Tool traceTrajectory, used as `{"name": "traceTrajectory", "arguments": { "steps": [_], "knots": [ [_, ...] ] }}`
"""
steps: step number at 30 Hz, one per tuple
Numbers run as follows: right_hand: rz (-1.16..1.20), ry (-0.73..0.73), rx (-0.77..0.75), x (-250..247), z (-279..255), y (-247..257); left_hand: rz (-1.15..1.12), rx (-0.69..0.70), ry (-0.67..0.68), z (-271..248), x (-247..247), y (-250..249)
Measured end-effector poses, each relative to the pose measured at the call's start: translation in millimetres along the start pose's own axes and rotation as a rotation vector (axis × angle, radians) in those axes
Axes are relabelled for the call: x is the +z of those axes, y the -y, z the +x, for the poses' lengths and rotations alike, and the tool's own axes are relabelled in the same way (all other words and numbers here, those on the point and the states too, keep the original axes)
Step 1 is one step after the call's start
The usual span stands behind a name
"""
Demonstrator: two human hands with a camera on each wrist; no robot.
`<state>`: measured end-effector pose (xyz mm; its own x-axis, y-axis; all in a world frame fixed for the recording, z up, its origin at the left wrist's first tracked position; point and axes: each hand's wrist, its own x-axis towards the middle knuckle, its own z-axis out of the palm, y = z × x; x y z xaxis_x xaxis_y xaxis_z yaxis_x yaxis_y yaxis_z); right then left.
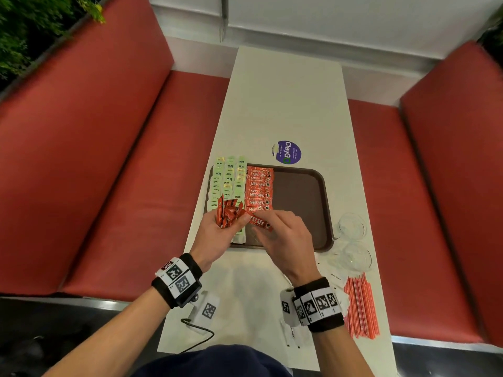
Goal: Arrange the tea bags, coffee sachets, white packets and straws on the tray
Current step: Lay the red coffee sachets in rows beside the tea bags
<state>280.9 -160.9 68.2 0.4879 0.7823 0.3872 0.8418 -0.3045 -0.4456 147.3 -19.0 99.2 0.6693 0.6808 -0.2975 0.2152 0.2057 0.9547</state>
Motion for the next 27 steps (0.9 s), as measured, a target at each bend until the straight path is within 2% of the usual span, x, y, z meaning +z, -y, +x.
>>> {"name": "traceTrajectory", "arguments": {
  "steps": [6,12,18,27],
  "knots": [
    [-0.029,0.044,-0.024,23,16,-29,0.001,-0.055,-0.024,13,-3,8],
    [-0.152,0.338,0.122,60,52,-86,-0.007,-0.138,-0.065,25,-21,35],
    [-0.205,0.527,0.106,97,74,-101,-0.028,-0.188,-0.086,28,-33,50],
    [-0.158,0.498,0.190,112,73,-104,-0.044,-0.214,-0.096,29,-41,59]
  ]
}}
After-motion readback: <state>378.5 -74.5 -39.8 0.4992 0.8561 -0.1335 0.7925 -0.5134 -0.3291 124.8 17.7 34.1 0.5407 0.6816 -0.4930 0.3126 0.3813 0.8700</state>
